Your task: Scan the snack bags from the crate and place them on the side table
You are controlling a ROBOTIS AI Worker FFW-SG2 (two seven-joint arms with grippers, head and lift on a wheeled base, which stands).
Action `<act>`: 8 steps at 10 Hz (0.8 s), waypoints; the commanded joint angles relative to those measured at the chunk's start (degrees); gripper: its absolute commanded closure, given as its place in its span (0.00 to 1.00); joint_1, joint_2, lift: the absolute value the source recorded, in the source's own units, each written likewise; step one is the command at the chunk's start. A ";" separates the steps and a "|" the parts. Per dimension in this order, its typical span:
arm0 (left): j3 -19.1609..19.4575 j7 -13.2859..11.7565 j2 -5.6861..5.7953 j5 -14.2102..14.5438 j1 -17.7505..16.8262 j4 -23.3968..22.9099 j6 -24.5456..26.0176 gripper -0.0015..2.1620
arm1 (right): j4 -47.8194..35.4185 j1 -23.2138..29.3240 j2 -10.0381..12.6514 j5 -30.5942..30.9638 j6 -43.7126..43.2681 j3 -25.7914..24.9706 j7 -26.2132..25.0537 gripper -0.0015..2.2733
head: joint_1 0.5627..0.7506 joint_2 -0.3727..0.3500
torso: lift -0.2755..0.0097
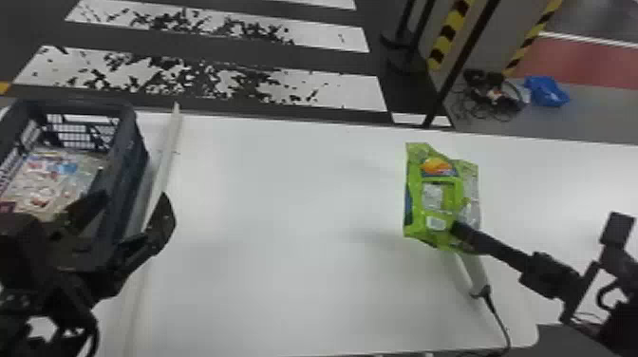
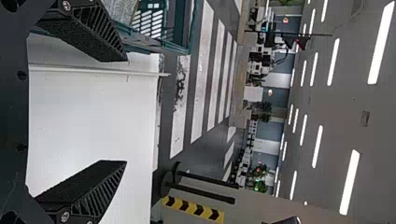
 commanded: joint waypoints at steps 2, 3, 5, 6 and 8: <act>-0.03 0.00 0.00 0.00 0.05 -0.18 0.00 0.04 | 1.40 -1.72 1.10 -3.40 -2.41 -6.81 -9.43 0.99 | 0.70 0.14 | 0.63; -0.03 0.00 0.09 0.00 0.05 -0.27 0.00 0.04 | 4.56 -1.80 1.10 -7.35 -7.15 -7.69 -15.49 0.99 | 0.70 0.08 | 0.63; -0.03 0.00 0.09 0.00 0.05 -0.36 0.18 0.04 | 11.51 -2.68 1.19 -9.99 -17.17 -7.78 -22.79 0.99 | 0.70 0.03 | 0.63; -0.03 -0.09 0.09 0.00 0.14 -0.54 0.18 0.04 | 15.81 -3.56 1.10 -11.31 -22.44 -7.60 -26.30 0.99 | 0.70 0.03 | 0.63; -0.03 -0.09 0.09 0.00 0.23 -0.62 0.35 0.04 | 25.13 -6.29 -0.13 -14.03 -27.72 -7.07 -32.72 0.99 | 0.70 0.03 | 0.63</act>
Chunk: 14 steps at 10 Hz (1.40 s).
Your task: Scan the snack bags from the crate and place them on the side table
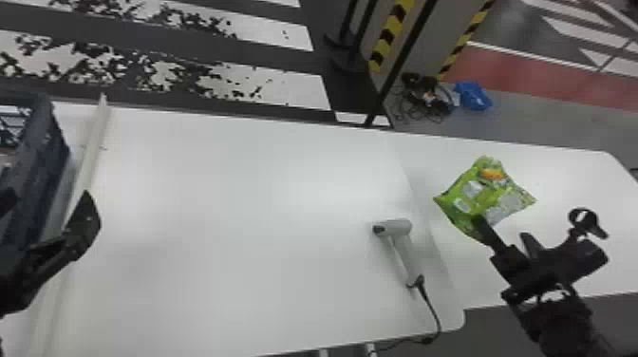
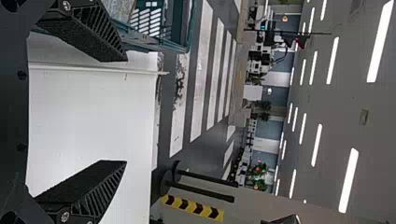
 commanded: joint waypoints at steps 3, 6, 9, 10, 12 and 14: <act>0.00 0.00 0.09 0.00 0.00 0.00 0.20 0.04 | 11.13 -2.61 -1.71 -1.35 -8.43 2.15 -5.96 0.92 | 0.70 0.03 | 0.63; 0.00 0.00 0.18 0.00 0.00 0.00 0.02 0.04 | 13.42 -3.23 -2.15 -2.76 -8.43 3.11 -9.13 0.00 | 0.70 0.03 | 0.63; -0.09 0.00 0.09 0.00 0.00 -0.18 0.02 0.04 | 10.16 -1.65 -0.56 -4.17 -16.17 3.29 -10.53 0.03 | 0.70 0.03 | 0.63; -0.44 0.00 -0.09 0.00 0.00 -0.27 0.02 0.04 | 6.47 0.02 0.49 -4.34 -18.28 3.90 -11.41 0.03 | 0.70 0.03 | 0.63; -0.97 0.00 -0.26 -0.09 -0.09 -0.44 0.02 0.04 | -3.11 4.51 2.69 -1.97 -20.56 6.37 -12.55 0.03 | 0.70 0.03 | 0.63; -1.32 0.00 -0.35 -0.61 -0.09 -0.53 0.02 0.04 | -12.78 9.16 5.32 2.95 -25.48 11.38 -13.08 0.03 | 0.70 0.03 | 0.63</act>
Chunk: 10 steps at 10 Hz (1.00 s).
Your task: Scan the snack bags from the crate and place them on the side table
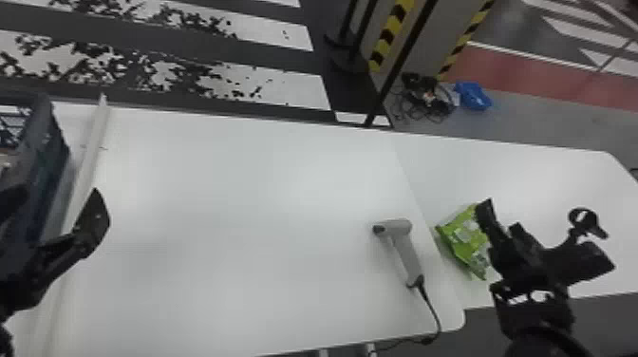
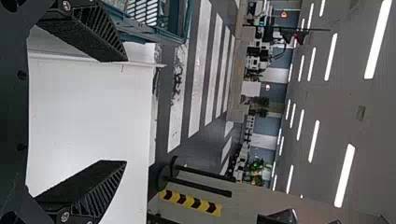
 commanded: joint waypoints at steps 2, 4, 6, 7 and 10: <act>-0.19 0.00 -0.18 -0.46 0.00 -0.01 0.00 0.04 | -9.72 6.58 2.29 9.88 -10.64 10.71 -1.35 0.03 | 0.70 0.03 | 0.63; -0.36 0.00 -0.18 -0.63 0.09 -0.01 0.18 0.04 | -11.13 9.57 2.90 18.94 -21.01 19.59 -3.55 0.03 | 0.70 0.03 | 0.63; -0.45 0.00 -0.18 -0.72 -0.09 0.25 0.70 0.04 | -11.13 11.33 3.78 24.12 -24.70 26.27 -5.13 0.03 | 0.70 0.15 | 0.63; -0.63 0.00 -0.09 -0.81 -0.35 0.51 0.70 0.04 | -10.95 11.94 4.22 27.02 -25.05 29.34 -6.71 0.03 | 0.70 0.22 | 0.63; -1.42 -0.09 0.09 -2.04 -0.61 1.13 1.23 0.04 | -9.72 13.17 5.63 30.27 -26.11 34.18 -6.71 0.03 | 0.70 0.35 | 0.63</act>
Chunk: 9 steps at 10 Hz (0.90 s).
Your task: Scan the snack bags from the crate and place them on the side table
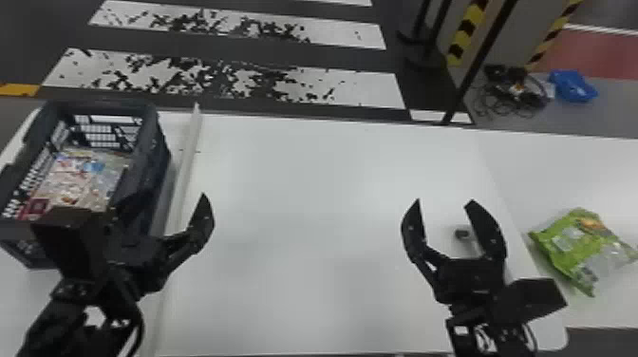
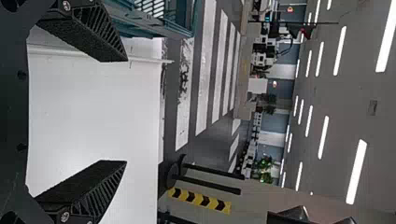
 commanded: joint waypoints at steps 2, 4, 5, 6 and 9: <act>-0.73 -0.03 0.05 -0.82 -0.09 0.50 0.01 0.04 | 0.03 1.10 1.35 1.39 -0.17 2.24 0.00 0.03 | 0.70 0.41 | 0.63; -0.91 -0.56 0.14 -1.00 -0.09 0.24 0.18 0.04 | -0.06 1.63 1.70 1.39 -0.17 2.76 0.00 0.03 | 0.70 0.43 | 0.63; -0.47 -1.44 0.23 -1.00 -0.09 -1.17 3.00 0.05 | 0.03 1.81 1.61 1.39 -0.17 2.68 0.00 0.03 | 0.70 0.43 | 0.63; 1.20 -2.58 0.40 -0.91 -0.09 -3.80 7.21 0.05 | 0.03 1.98 1.61 1.39 -0.17 2.59 0.00 0.03 | 0.70 0.43 | 0.63; 10.43 -7.77 2.42 0.58 -3.17 -9.60 20.93 0.07 | 0.03 1.98 1.44 1.13 -0.17 2.41 0.00 0.03 | 0.70 0.48 | 0.63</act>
